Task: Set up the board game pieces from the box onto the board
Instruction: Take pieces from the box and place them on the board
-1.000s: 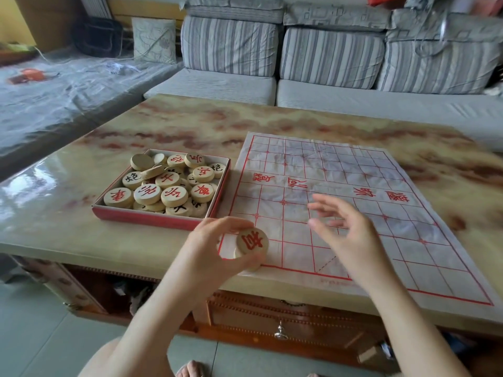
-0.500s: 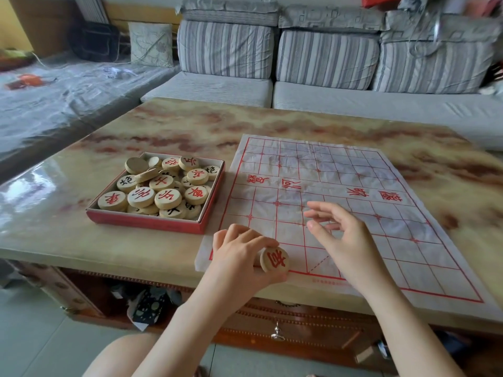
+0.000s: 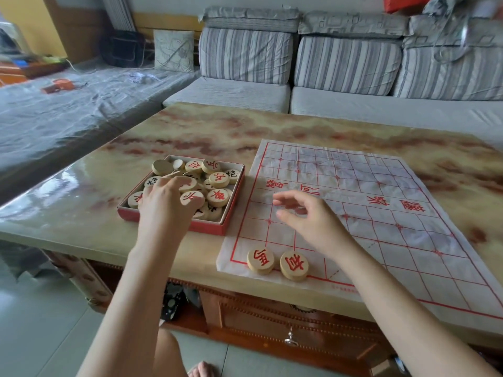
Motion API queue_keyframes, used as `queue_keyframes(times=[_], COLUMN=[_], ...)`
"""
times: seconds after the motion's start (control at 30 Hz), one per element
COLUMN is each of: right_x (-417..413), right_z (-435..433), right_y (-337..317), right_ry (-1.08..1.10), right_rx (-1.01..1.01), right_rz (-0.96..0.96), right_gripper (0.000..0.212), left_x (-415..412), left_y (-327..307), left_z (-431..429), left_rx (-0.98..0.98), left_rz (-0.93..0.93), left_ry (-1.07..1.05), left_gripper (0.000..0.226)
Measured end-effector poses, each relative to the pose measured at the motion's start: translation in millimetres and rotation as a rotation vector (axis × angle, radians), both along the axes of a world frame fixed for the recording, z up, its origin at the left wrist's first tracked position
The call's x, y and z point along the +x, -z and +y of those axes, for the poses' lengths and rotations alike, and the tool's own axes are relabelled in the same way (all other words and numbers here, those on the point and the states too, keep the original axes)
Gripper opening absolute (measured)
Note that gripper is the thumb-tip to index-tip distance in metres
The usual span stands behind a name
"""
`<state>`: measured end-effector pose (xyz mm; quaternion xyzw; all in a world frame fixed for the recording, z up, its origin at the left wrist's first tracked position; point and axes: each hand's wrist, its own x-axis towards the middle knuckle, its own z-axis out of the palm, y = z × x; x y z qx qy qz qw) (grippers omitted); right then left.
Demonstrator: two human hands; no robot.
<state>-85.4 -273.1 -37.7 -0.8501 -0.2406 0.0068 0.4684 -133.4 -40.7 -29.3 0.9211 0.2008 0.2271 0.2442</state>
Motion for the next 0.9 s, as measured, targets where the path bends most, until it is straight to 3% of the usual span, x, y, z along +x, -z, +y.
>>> queue_keyframes(times=[0.4, 0.57, 0.8, 0.9], right_x=[54.7, 54.6, 31.3, -0.5], right_z=[111.0, 126.4, 100.8, 62.3], right_y=[13.4, 23.3, 4.5, 3.8], right_ry=[-0.026, -0.013, -0.004, -0.054], right_rx=[-0.235, -0.263, -0.035, -0.066], right_rz=[0.027, -0.056, -0.005, -0.001], right_gripper=[0.047, 0.051, 0.058, 0.057], left_x=[18.5, 21.1, 4.3, -2.8], left_y=[26.1, 27.6, 19.6, 20.0], left_z=[11.3, 17.2, 21.9, 24.5], left_rx=[0.016, 0.000, -0.272, -0.374], left_rz=[0.015, 0.025, -0.318, -0.353], left_ry=[-0.078, -0.040, 0.097, 0.131], left_gripper=[0.053, 0.061, 0.052, 0.052])
